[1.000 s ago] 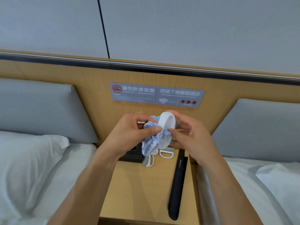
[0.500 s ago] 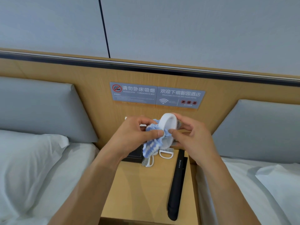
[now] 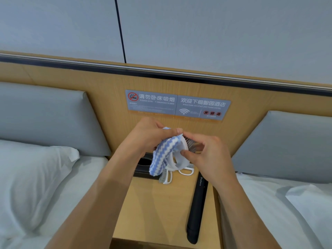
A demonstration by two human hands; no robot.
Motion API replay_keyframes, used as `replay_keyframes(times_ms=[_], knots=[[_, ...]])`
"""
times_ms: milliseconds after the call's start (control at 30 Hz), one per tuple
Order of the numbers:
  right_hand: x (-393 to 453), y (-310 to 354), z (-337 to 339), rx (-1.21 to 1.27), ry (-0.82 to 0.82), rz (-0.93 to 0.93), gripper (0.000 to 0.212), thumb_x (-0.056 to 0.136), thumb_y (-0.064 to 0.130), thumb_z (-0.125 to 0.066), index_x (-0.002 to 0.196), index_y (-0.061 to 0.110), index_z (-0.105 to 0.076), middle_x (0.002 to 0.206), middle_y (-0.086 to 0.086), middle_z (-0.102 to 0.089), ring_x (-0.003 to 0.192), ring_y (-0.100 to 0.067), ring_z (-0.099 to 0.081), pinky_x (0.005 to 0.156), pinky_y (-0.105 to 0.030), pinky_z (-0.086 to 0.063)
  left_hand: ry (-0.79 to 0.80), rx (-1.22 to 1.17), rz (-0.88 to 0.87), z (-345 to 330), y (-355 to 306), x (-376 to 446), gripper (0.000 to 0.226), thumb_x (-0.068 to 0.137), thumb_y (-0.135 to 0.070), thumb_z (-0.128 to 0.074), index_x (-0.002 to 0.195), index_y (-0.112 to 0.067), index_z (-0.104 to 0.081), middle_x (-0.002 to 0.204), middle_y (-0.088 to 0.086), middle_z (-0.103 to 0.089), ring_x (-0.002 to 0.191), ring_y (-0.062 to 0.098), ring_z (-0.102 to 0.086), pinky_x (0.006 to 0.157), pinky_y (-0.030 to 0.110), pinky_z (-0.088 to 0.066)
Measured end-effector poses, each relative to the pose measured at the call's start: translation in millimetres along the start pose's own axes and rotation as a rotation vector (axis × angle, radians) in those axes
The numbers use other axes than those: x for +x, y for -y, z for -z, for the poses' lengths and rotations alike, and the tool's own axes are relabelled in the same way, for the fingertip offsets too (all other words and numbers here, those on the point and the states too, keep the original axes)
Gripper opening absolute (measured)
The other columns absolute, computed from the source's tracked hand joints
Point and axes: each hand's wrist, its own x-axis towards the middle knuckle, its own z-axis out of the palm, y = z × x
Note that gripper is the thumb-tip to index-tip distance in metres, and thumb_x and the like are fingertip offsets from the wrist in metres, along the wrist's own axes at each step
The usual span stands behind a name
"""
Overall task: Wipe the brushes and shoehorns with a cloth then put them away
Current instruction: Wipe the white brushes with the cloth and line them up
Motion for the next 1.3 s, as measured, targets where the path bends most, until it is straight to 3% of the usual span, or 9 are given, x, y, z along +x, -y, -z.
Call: replay_keyframes(times_ms=[100, 167, 233, 333, 600, 800, 933, 1167, 1300], knots=[[-1, -7, -2, 0.129, -0.011, -0.046, 0.052, 0.075, 0.016, -0.083, 0.118, 0.043, -0.071, 0.096, 0.022, -0.075, 0.073, -0.008, -0.071, 0.068, -0.035, -0.059, 0.021, 0.010, -0.062, -2, 2, -1, 0.035, 0.071, -0.043, -0.083, 0.075, -0.009, -0.076, 0.072, 0.012, -0.073, 0.064, 0.018, -0.067, 0.064, 0.033, -0.054], [-2, -14, -3, 0.233, -0.028, -0.076, 0.050, 0.076, 0.012, -0.082, 0.116, 0.040, -0.072, 0.098, 0.021, -0.075, 0.079, -0.009, -0.073, 0.072, -0.042, -0.061, 0.038, -0.037, -0.119, -4, 8, -3, 0.026, 0.073, -0.038, -0.083, 0.077, -0.014, -0.076, 0.072, 0.003, -0.074, 0.067, 0.015, -0.071, 0.062, 0.029, -0.058], [-1, -19, -4, 0.403, -0.033, -0.137, 0.047, 0.078, 0.008, -0.081, 0.111, 0.040, -0.074, 0.102, 0.015, -0.077, 0.090, -0.011, -0.075, 0.076, -0.044, -0.063, 0.050, -0.064, -0.191, -10, 15, -7, 0.022, 0.071, -0.035, -0.084, 0.081, -0.017, -0.076, 0.077, -0.003, -0.073, 0.071, 0.011, -0.071, 0.060, 0.021, -0.054], [3, -27, -1, 0.624, -0.028, -0.248, 0.042, 0.081, 0.004, -0.079, 0.108, 0.036, -0.076, 0.101, 0.002, -0.078, 0.087, -0.024, -0.077, 0.073, -0.049, -0.063, 0.050, -0.028, -0.318, -23, 27, -14, 0.018, 0.070, -0.029, -0.086, 0.084, -0.021, -0.077, 0.086, -0.005, -0.065, 0.072, 0.007, -0.064, 0.064, 0.020, -0.049], [10, -44, 6, 0.840, 0.074, -0.450, 0.033, 0.085, 0.003, -0.073, 0.113, 0.020, -0.071, 0.091, -0.014, -0.078, 0.074, -0.027, -0.076, 0.058, -0.034, -0.061, 0.086, -0.024, -0.514, -28, 57, -14, 0.029, 0.062, -0.014, -0.091, 0.087, -0.013, -0.077, 0.088, -0.006, -0.054, 0.080, 0.008, -0.055, 0.068, 0.023, -0.046], [3, -59, -2, 0.830, 0.166, -0.566, 0.035, 0.087, 0.005, -0.071, 0.120, 0.017, -0.069, 0.100, -0.019, -0.076, 0.091, -0.039, -0.073, 0.080, -0.051, -0.061, 0.011, 0.314, -0.668, -30, 67, -10, 0.032, 0.061, -0.024, -0.092, 0.087, -0.018, -0.074, 0.086, -0.016, -0.048, 0.073, 0.006, -0.049, 0.061, 0.016, -0.040], [-4, -71, -10, 0.842, 0.193, -0.646, 0.031, 0.089, 0.001, -0.069, 0.114, 0.019, -0.069, 0.098, -0.018, -0.077, 0.078, -0.029, -0.075, 0.063, -0.037, -0.062, 0.004, 0.429, -0.577, -37, 84, -5, 0.033, 0.062, -0.025, -0.092, 0.085, -0.022, -0.068, 0.088, -0.010, -0.049, 0.072, 0.003, -0.048, 0.060, 0.009, -0.037], [-21, -109, -43, 0.815, 0.194, -0.798, 0.030, 0.091, 0.000, -0.067, 0.109, 0.025, -0.069, 0.104, -0.016, -0.072, 0.084, -0.027, -0.075, 0.065, -0.038, -0.062, -0.155, 0.220, -0.185, -42, 152, 5, 0.029, 0.071, -0.021, -0.086, 0.086, -0.031, -0.063, 0.093, -0.011, -0.057, 0.076, 0.006, -0.056, 0.063, 0.012, -0.042], [-24, -139, -82, 0.766, 0.184, -0.937, 0.036, 0.089, 0.000, -0.069, 0.108, 0.031, -0.066, 0.112, -0.011, -0.070, 0.097, -0.027, -0.072, 0.069, -0.042, -0.063, -0.282, 0.129, 0.015, -48, 195, 2, 0.023, 0.078, -0.018, -0.080, 0.078, -0.030, -0.060, 0.075, -0.004, -0.066, 0.066, 0.012, -0.062, 0.060, 0.034, -0.052]])
